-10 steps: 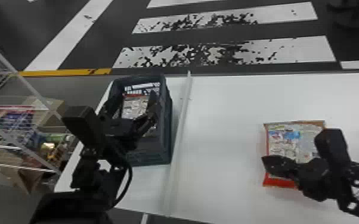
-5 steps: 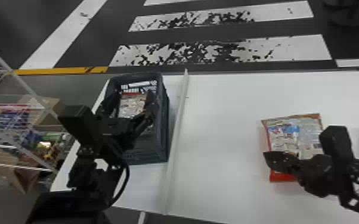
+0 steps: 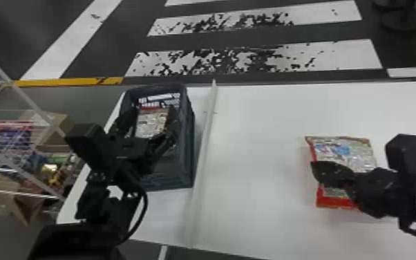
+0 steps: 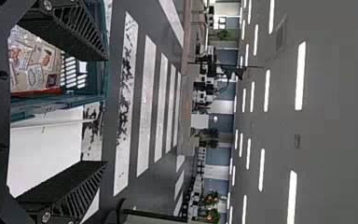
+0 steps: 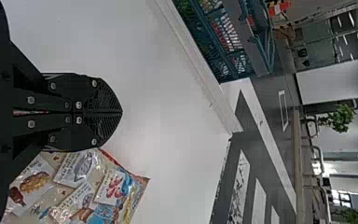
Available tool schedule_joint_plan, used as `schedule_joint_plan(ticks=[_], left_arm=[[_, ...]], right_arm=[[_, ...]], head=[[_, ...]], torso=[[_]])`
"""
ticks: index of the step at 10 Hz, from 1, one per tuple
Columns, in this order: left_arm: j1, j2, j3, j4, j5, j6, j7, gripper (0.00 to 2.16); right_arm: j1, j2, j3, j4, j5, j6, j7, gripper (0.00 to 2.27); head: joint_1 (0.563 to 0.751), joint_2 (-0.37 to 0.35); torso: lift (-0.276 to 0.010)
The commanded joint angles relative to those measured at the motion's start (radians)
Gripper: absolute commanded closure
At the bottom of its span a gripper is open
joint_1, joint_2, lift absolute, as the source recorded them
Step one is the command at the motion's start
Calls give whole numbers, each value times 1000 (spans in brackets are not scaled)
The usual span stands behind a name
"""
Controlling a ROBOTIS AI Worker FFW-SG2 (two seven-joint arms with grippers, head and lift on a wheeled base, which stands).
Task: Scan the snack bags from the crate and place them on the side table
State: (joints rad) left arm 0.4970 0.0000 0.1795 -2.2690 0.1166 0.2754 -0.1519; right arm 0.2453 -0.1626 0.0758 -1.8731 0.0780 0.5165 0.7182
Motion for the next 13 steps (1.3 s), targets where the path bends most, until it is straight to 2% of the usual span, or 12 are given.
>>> schedule_joint_plan(ticks=[1, 7, 10, 13], left_arm=[[2, -3, -2, 0, 0, 0, 0, 87], [6, -3, -2, -1, 2, 0, -2, 87], [11, -3, 0, -6, 2, 0, -2, 87], [21, -3, 0, -14, 2, 0, -2, 87]], right_arm=[[-20, 3, -13, 29, 3, -8, -19, 1963], [-37, 3, -13, 190, 46, -85, -31, 1963], [-3, 3, -14, 77, 26, -75, -33, 1963], [-41, 11, 35, 95, 43, -51, -43, 1963]], head=[[695, 218], [695, 180], [695, 182], [695, 203]], torso=[[-94], [-94], [-94], [-94]])
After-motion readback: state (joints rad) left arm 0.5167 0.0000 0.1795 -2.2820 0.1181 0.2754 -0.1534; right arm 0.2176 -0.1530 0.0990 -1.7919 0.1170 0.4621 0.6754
